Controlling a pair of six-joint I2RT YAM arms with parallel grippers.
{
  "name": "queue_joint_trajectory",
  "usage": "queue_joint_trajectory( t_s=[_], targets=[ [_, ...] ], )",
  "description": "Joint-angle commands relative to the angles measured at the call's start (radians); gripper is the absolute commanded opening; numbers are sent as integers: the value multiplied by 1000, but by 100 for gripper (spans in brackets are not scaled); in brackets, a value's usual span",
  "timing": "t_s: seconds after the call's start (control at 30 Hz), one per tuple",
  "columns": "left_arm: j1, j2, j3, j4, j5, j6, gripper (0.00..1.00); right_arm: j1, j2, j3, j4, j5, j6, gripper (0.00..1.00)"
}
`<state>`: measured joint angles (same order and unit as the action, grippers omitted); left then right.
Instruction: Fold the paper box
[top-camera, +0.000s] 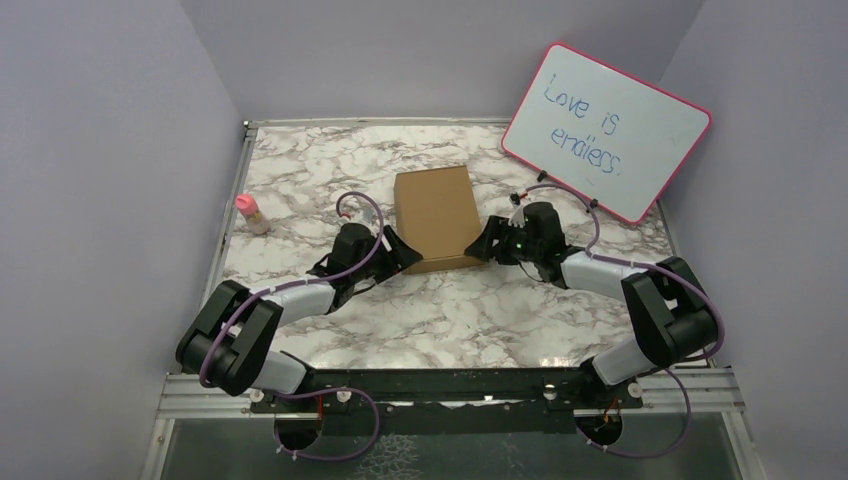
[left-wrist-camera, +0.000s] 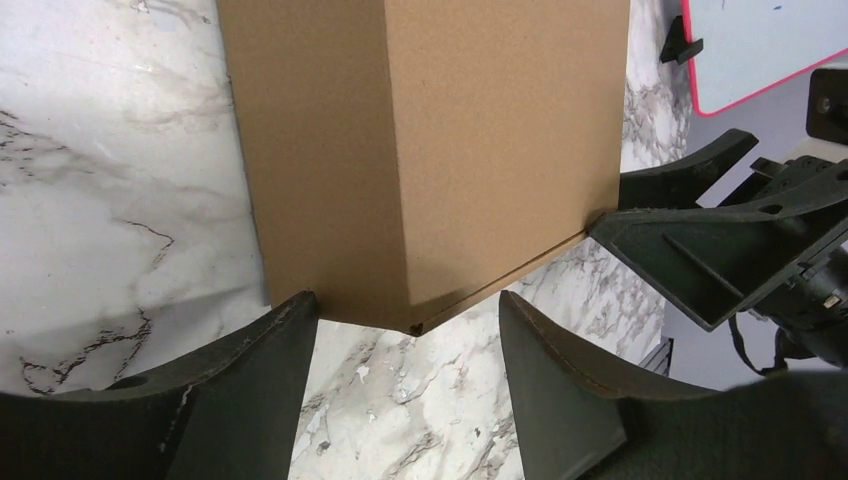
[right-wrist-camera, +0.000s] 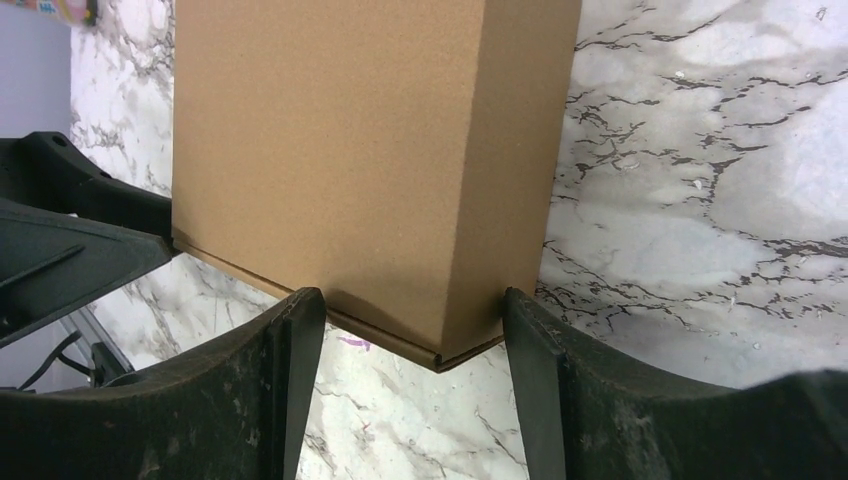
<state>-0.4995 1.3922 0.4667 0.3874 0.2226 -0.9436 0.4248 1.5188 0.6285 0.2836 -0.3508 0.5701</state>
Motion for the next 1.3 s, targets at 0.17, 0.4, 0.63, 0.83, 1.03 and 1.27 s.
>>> queue_joint_trajectory(
  t_s=[0.17, 0.4, 0.63, 0.83, 1.03, 1.27],
  targets=[
    [-31, -3, 1, 146, 44, -147, 67, 32, 11, -55, 127, -66, 85, 66],
    [-43, 1, 1, 196, 22, -168, 67, 56, 22, -73, 182, -103, 128, 64],
    [-68, -15, 4, 282, 33, -176, 66, 69, 27, -71, 206, -138, 154, 64],
    [-97, -63, 2, 331, 41, -164, 66, 70, 32, -69, 204, -147, 154, 63],
    [-112, -50, -43, 437, 59, -173, 64, 71, 50, -54, 204, -169, 143, 63],
    [-106, -124, -178, 413, -58, -165, 64, 68, -36, -38, 59, 6, 50, 66]
  ],
)
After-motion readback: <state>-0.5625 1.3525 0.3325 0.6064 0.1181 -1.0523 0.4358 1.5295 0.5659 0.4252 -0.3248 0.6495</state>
